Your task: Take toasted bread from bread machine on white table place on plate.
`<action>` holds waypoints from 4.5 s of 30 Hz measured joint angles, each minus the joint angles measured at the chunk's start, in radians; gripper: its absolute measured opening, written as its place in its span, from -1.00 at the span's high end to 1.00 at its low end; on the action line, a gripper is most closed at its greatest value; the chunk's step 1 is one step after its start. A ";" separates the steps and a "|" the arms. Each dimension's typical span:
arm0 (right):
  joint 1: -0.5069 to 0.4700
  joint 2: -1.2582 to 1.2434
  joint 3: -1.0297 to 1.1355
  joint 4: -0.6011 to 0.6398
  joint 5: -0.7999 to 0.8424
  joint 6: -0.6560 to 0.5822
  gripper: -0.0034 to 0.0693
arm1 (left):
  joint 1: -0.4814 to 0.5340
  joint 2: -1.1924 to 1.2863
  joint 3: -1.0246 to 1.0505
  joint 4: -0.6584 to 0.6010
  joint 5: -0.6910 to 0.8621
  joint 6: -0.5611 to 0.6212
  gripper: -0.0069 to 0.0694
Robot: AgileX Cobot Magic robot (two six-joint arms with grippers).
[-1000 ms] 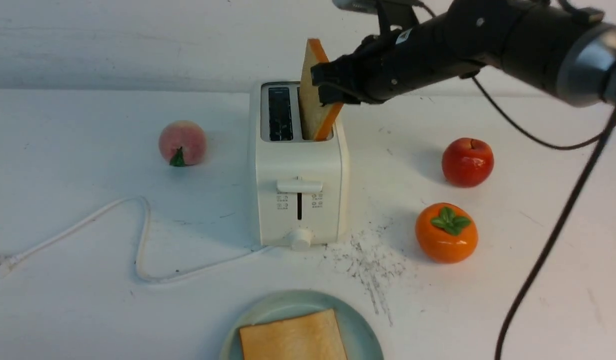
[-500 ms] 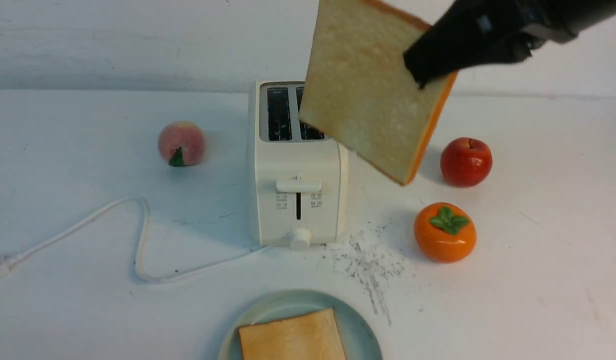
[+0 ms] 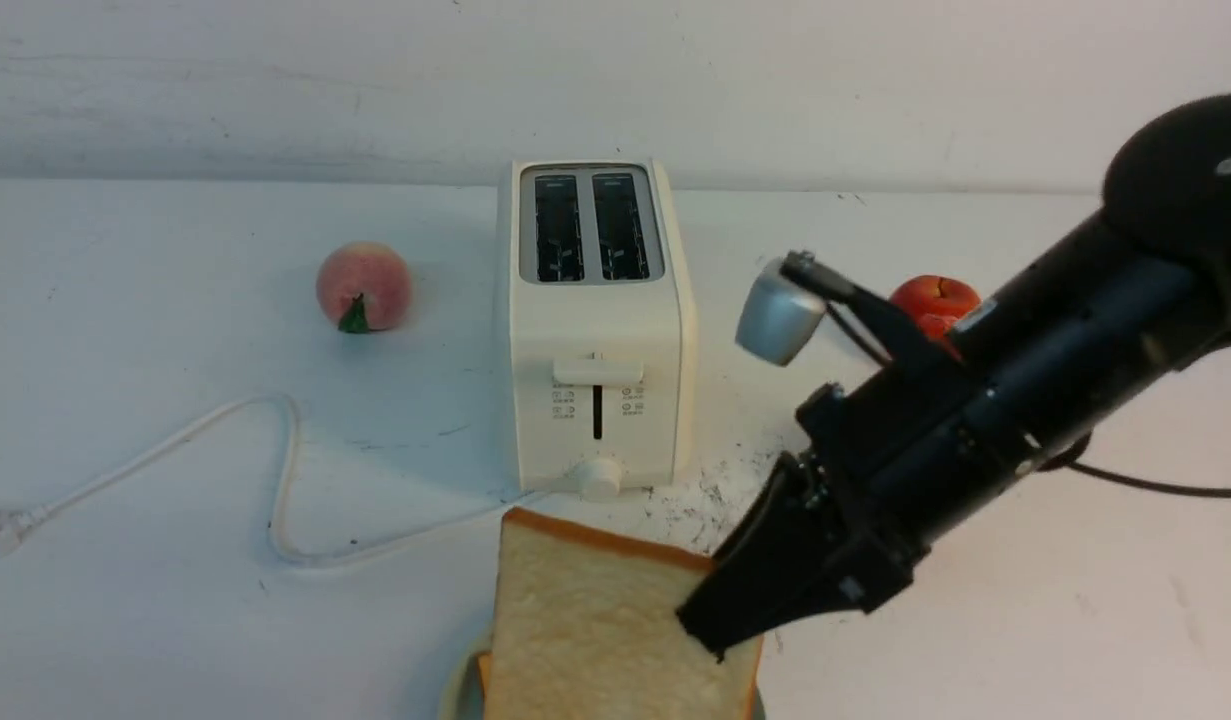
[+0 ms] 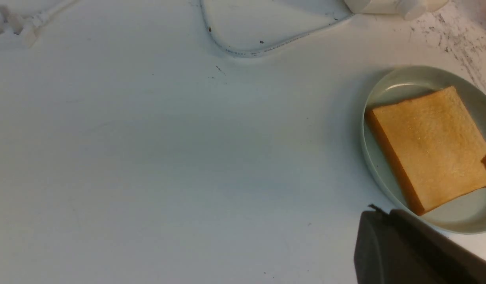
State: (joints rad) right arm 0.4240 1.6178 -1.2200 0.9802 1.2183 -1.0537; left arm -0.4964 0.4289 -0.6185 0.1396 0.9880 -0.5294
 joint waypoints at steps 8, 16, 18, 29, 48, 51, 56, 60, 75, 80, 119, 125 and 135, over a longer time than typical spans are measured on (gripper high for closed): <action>0.000 0.135 0.000 0.037 -0.056 -0.037 0.59 | 0.000 0.000 0.000 0.000 0.000 0.000 0.86; 0.000 0.215 0.000 0.060 -0.129 -0.041 0.46 | 0.000 0.000 0.001 0.000 0.000 0.000 0.86; 0.000 0.220 0.000 0.059 -0.129 -0.041 0.33 | 0.000 0.000 0.001 0.000 0.000 0.000 0.86; 0.000 0.225 -0.006 -0.108 -0.157 -0.042 0.03 | 0.000 0.000 0.001 0.000 0.001 0.000 0.86; 0.000 0.191 -0.241 -0.461 -0.013 0.567 0.06 | 0.000 0.000 0.001 0.005 0.028 0.000 0.86; 0.000 0.130 -0.241 -0.507 -0.008 0.670 0.25 | 0.000 0.000 0.001 0.007 0.028 0.000 0.86; 0.000 -0.034 -0.241 -0.615 0.004 0.766 0.75 | 0.000 0.000 0.003 0.020 0.016 0.000 0.86; 0.000 -0.241 -0.231 -0.691 0.009 0.829 0.95 | 0.000 0.000 0.018 0.026 -0.055 -0.001 0.86; 0.000 -1.107 0.353 -1.061 -0.341 1.146 0.93 | 0.000 0.000 0.139 -0.031 -0.505 -0.004 0.86; 0.000 -1.501 0.710 -1.237 -0.587 1.363 0.93 | 0.000 0.000 0.184 -0.036 -0.618 -0.004 0.86; 0.000 -1.629 0.963 -1.307 -0.731 1.472 0.83 | 0.028 -0.051 0.247 -0.034 -0.725 0.019 0.83; 0.000 -1.629 0.963 -1.307 -0.731 1.472 0.82 | 0.228 -0.234 0.431 -0.140 -0.794 0.076 0.82; 0.000 -1.629 0.963 -1.307 -0.731 1.472 0.79 | 0.444 -0.439 0.646 -0.155 -0.666 0.101 0.81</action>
State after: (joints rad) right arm 0.4240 -0.0114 -0.2567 -0.3269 0.4876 0.4183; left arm -0.0526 -0.0106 0.0279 -0.0154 0.3223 -0.4288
